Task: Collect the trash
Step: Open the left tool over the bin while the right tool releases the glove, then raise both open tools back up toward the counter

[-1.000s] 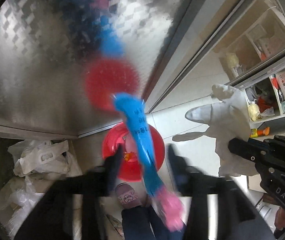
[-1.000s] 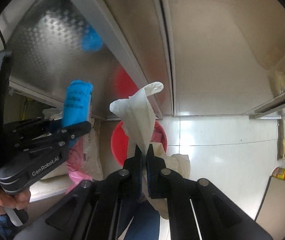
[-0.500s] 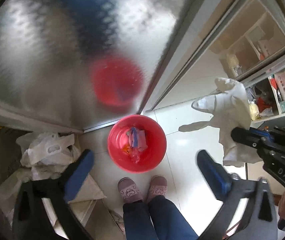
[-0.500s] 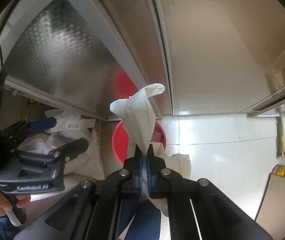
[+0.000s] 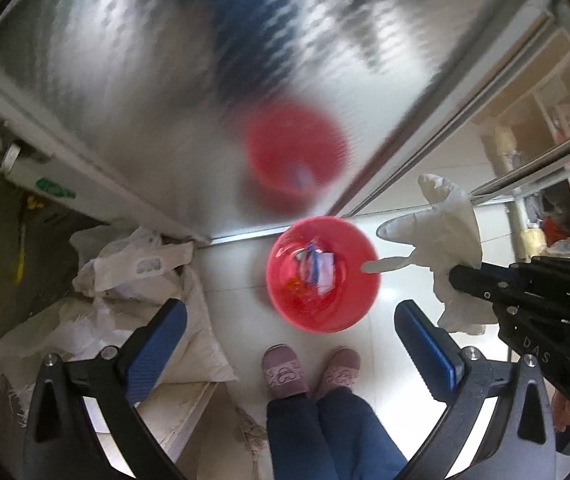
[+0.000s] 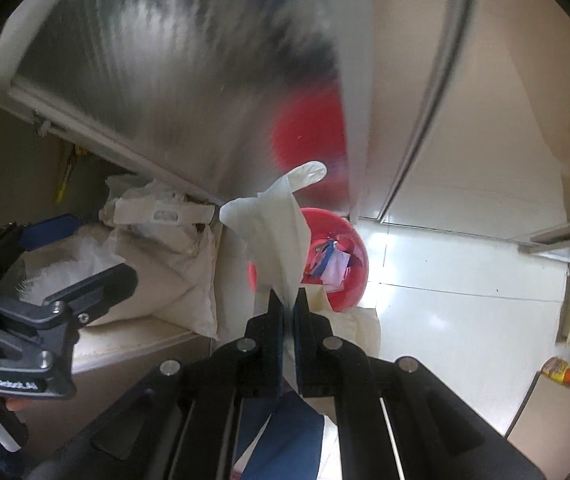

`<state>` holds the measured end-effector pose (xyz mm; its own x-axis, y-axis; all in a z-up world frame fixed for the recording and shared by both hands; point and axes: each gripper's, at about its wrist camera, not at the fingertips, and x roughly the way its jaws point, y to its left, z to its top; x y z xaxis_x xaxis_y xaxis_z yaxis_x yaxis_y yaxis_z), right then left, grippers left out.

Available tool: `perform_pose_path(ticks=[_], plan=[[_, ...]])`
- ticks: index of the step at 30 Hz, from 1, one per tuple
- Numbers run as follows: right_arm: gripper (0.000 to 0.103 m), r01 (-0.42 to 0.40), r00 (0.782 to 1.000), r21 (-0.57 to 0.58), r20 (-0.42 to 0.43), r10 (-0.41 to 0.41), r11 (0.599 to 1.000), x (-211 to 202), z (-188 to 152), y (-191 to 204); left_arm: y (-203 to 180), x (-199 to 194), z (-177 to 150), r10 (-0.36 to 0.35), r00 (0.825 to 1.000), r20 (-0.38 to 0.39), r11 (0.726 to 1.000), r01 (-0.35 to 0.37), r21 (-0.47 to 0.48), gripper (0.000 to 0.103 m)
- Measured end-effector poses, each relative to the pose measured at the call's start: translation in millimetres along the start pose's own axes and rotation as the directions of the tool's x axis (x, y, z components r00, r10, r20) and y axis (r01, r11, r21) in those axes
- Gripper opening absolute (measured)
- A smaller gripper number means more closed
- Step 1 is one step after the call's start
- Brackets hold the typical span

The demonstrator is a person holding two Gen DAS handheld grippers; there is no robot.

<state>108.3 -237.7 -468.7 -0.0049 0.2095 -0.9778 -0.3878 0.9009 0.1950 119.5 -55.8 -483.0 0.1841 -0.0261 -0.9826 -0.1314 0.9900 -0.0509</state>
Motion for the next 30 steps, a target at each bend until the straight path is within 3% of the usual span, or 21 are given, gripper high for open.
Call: perform_pose_path(ticks=[4,6,8,9,12,16,22,30], plan=[[0.004,0.002,1.0,-0.041,-0.031,-0.003,0.999,21,-1,10,8,9,-5,0.017,1.0,-0.019,1.0,-0.017,-0.02,0.103],[0.013,0.006,0.999,-0.057,-0.044,-0.009,0.998,28,1,14,10,10,-7,0.017,0.999,-0.031,0.999,-0.018,-0.026,0.103],[0.064,0.012,0.999,-0.048,-0.04,-0.014,0.999,30,1,13,10,7,-8,0.018,0.999,-0.028,1.0,-0.019,-0.021,0.103],[0.071,0.014,1.0,-0.043,-0.026,-0.016,0.999,29,1,12,8,5,-7,0.023,0.999,-0.025,1.0,-0.024,-0.017,0.103],[0.076,0.031,0.999,-0.044,-0.021,-0.032,0.999,24,-3,16,7,-4,-7,0.034,0.999,-0.016,0.999,-0.034,-0.014,0.103],[0.092,0.036,0.999,-0.011,-0.015,-0.037,0.999,5,-7,14,6,-27,-6,0.029,1.0,-0.004,0.999,-0.029,-0.019,0.103],[0.098,0.059,0.998,0.023,0.033,-0.059,0.998,-59,-13,16,-1,-84,-6,0.012,1.0,0.029,1.0,-0.012,0.008,0.103],[0.098,0.083,0.988,0.055,0.125,-0.09,0.995,-176,-19,39,-25,-198,2,-0.022,0.992,0.126,0.998,0.015,0.053,0.103]])
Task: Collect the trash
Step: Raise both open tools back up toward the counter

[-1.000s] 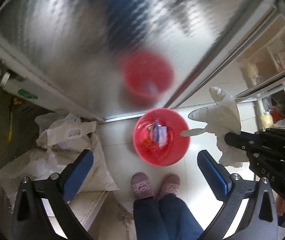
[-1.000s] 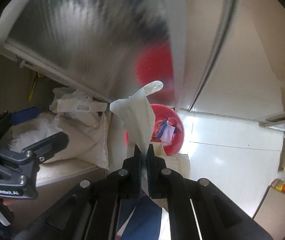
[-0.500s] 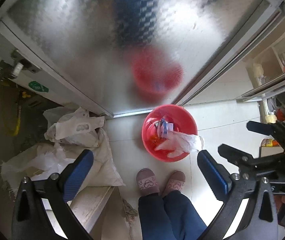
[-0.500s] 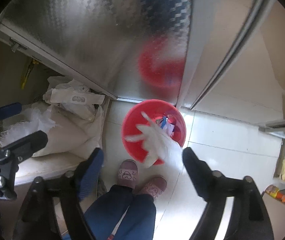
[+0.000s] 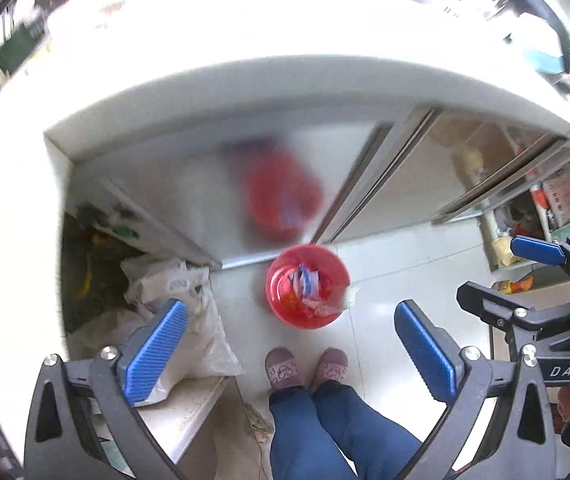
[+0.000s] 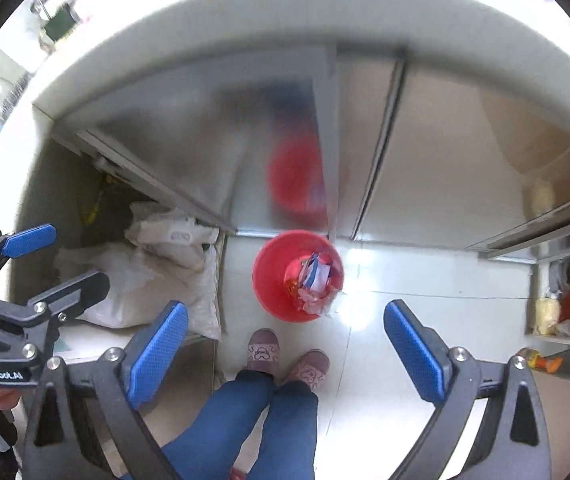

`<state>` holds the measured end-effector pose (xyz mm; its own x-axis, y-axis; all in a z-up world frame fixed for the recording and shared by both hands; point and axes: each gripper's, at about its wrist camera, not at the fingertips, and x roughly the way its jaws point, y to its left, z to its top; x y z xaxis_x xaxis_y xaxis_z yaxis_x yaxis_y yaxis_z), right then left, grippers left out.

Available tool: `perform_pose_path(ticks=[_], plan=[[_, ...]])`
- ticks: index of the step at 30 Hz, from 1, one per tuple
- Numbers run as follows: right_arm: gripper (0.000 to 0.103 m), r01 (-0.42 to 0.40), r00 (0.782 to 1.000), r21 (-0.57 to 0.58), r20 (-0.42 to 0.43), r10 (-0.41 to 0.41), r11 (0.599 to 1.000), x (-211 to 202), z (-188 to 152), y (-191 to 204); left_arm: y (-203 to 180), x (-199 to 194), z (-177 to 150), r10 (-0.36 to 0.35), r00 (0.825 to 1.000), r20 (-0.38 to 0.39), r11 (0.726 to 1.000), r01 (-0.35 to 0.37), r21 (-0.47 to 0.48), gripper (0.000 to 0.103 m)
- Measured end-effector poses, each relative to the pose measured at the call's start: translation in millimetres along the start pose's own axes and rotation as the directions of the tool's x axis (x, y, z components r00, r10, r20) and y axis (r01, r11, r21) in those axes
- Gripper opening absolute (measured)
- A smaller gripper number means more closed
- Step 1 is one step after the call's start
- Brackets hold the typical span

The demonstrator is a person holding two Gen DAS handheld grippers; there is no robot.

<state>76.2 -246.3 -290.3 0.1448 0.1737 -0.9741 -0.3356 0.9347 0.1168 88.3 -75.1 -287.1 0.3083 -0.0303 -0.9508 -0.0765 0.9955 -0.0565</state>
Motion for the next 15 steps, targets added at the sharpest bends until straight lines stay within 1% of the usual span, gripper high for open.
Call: perform_pose_path(ticks=[5,10,15], plan=[[0.098,0.018,0.997,0.005,0.078,-0.018,1.0,-68,8,5,-14,-61,18,-0.006,0.997,0.075,0.999,0.003,0.04,0.103],[0.098,0.024,0.985,0.009,0.171,-0.025,1.0,-119,16,5,-25,-115,36,-0.002,0.985,0.172,0.997,-0.012,0.075,0.103],[0.098,0.041,0.968,0.007,0.247,-0.041,0.999,-159,25,7,-33,-148,49,-0.008,0.971,0.238,0.994,-0.017,0.104,0.103]])
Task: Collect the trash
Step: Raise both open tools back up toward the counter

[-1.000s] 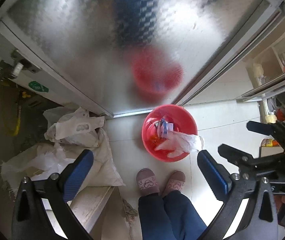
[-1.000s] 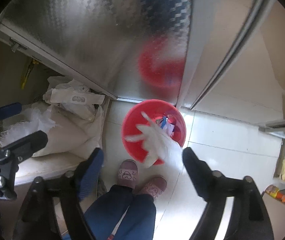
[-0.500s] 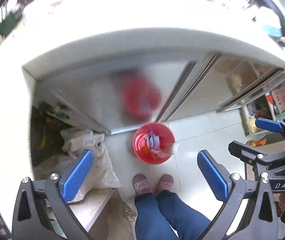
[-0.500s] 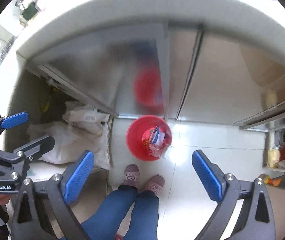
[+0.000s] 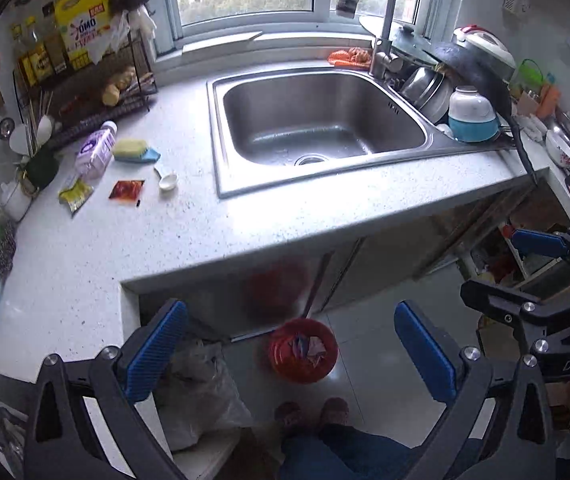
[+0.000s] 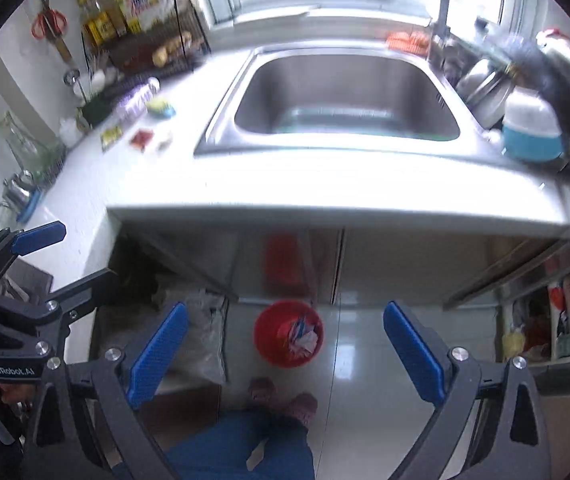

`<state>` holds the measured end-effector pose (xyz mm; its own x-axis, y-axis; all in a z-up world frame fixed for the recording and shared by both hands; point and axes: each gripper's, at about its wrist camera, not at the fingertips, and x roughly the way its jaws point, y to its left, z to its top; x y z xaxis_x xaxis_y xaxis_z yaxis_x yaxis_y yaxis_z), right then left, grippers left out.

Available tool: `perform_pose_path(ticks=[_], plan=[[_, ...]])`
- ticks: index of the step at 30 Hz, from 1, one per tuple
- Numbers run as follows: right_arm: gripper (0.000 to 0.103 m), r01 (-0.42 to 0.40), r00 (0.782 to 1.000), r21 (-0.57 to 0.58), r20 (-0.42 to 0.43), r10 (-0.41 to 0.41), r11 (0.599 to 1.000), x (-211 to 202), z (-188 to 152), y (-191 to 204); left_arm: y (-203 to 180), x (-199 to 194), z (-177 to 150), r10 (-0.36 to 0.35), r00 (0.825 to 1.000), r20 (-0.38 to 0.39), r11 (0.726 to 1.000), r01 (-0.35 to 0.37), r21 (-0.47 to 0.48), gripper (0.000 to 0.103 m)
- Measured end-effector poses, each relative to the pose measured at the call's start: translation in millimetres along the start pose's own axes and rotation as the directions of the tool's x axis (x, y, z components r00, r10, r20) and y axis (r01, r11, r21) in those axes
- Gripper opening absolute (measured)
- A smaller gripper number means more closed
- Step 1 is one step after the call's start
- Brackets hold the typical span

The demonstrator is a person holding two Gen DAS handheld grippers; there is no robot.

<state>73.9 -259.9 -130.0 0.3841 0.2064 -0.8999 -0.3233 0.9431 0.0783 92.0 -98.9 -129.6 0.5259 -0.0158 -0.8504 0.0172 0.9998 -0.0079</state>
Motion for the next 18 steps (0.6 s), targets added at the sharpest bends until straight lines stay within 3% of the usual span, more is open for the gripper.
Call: perform_pose_path(ticks=[8,18], plan=[[0.098,0.004,0.997,-0.032,0.073,-0.002,0.999,-32,28,2,5,-34,29,0.034,0.998,0.057,0.999,-0.033,-0.007,0.103],[0.098,-0.047,0.995,-0.13,0.086,0.059,0.99,-35,58,22,34,-58,40,0.116,0.99,0.081,0.988,-0.106,-0.115,0.103]])
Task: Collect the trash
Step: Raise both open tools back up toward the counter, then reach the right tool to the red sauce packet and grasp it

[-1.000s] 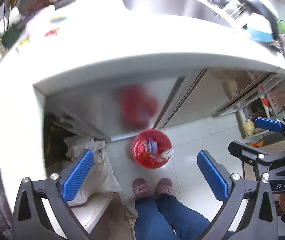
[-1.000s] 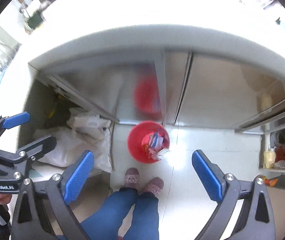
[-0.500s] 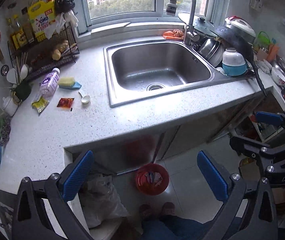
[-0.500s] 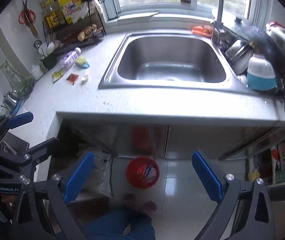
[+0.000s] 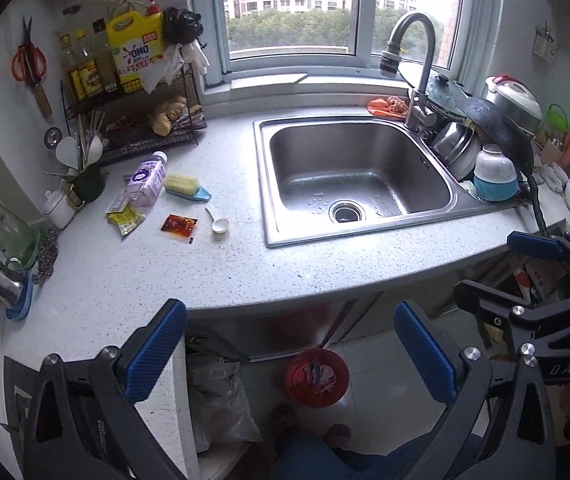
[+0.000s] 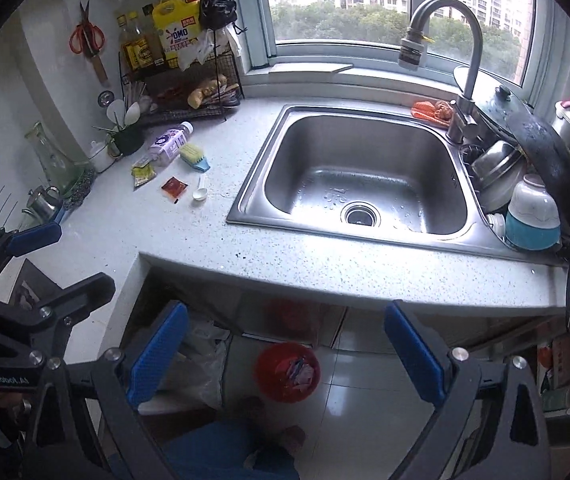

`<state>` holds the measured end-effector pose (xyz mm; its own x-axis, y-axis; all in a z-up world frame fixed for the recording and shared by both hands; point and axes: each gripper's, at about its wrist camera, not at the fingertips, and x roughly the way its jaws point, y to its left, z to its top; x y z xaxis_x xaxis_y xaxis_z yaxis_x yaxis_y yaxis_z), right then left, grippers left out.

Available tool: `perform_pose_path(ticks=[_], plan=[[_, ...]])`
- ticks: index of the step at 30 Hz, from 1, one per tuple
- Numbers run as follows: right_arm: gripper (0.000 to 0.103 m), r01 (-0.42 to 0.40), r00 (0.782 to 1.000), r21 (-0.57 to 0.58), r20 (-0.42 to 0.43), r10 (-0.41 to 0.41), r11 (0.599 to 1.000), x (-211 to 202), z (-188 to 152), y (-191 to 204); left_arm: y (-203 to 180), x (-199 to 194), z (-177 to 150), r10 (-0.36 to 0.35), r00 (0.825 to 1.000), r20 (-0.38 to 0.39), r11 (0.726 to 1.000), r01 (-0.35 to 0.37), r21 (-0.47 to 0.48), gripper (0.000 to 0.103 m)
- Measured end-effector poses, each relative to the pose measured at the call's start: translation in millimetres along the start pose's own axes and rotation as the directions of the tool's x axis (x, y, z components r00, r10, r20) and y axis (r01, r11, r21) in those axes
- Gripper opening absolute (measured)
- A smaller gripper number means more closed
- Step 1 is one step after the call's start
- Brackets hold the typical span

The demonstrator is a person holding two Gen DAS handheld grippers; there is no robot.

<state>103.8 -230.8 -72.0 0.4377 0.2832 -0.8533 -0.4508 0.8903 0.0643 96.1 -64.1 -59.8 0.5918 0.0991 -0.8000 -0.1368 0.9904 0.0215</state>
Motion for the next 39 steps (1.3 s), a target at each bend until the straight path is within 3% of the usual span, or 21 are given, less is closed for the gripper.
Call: perform_pose_path(ticks=[11,23,30,39], plan=[[0.098,-0.09,0.996,-0.128,-0.014,0.089,0.988,49,56,42,73,20,25,0.113,0.994,-0.001,0.989,-0.113,-0.094,0.103],[0.098,-0.162,0.985,-0.247,-0.091,0.144,0.955,135,148,111,191,77,62,0.125,0.99,-0.062,0.965,-0.136,-0.224,0.103],[0.098,-0.227,0.968,-0.319,-0.181,0.176,0.92,198,178,153,255,125,61,0.115,0.981,-0.158,0.929,-0.163,-0.332,0.103],[0.098,-0.292,0.925,-0.408,-0.35,0.148,0.865,286,184,194,305,184,37,0.05,0.947,-0.318,0.884,-0.19,-0.428,0.103]])
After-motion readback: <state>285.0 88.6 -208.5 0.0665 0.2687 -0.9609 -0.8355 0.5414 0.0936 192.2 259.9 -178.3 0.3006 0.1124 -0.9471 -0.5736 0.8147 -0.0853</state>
